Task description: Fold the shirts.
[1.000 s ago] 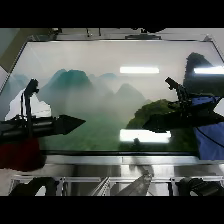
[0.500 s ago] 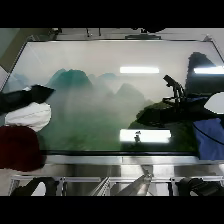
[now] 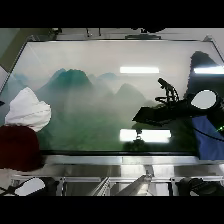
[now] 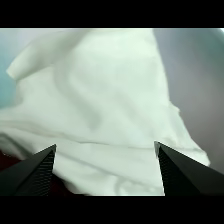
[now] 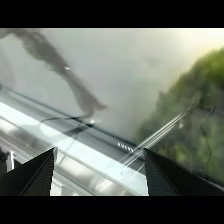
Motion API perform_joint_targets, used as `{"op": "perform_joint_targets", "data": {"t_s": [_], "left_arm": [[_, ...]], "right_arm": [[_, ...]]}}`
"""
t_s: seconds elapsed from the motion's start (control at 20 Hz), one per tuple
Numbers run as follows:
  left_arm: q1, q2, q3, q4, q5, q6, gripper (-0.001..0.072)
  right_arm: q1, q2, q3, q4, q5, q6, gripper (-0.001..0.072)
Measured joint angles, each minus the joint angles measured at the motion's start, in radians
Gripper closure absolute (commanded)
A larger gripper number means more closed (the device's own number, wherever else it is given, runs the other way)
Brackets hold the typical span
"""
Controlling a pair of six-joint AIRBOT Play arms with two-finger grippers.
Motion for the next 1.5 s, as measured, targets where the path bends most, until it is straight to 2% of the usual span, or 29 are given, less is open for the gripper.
{"op": "perform_joint_targets", "data": {"t_s": [0.2,0.25,0.3,0.35,0.4,0.55,0.65,0.85,1.0,1.15,1.3,1.5], "left_arm": [[-0.012,-0.165,0.039,0.011,0.011,0.000,-0.0011],[-0.023,-0.193,0.050,0.019,0.012,0.000,0.0060],[-0.036,-0.220,0.065,0.034,0.012,0.000,0.0250],[-0.050,-0.243,0.080,0.056,0.003,0.001,0.0496],[-0.064,-0.263,0.098,0.082,-0.015,0.001,0.0706],[-0.105,-0.301,0.162,0.138,-0.109,-0.006,0.0706],[-0.140,-0.304,0.224,0.109,-0.186,-0.027,0.0706],[-0.264,-0.219,0.379,-0.151,-0.277,-0.042,0.0705],[-0.422,-0.120,0.523,-0.357,-0.290,-0.046,0.0685],[-0.617,-0.042,0.644,-0.462,-0.280,-0.056,0.0686],[-0.810,-0.008,0.666,-0.489,-0.274,-0.068,0.0687],[-1.042,-0.021,0.565,-0.381,-0.230,-0.084,0.0687]], "right_arm": [[0.000,-0.005,0.000,0.001,-0.012,0.000,0.0110],[0.000,-0.006,0.000,0.004,-0.013,0.000,0.0109],[0.000,-0.006,0.000,0.005,-0.013,0.000,0.0109],[0.000,-0.006,0.000,0.007,-0.013,0.000,0.0110],[0.000,-0.006,0.000,0.008,-0.013,0.000,0.0110],[0.000,-0.006,0.000,0.009,-0.013,0.000,0.0110],[0.000,-0.006,0.000,0.012,-0.013,0.000,0.0110],[-0.002,0.005,0.000,0.012,-0.013,-0.001,0.0111],[-0.031,0.033,0.009,0.011,0.005,-0.010,0.0111],[-0.100,0.094,0.026,0.011,0.035,-0.032,0.0111],[-0.177,0.170,0.034,0.011,0.055,-0.051,0.0111],[-0.248,0.241,0.037,0.008,0.064,-0.061,0.0111]]}}
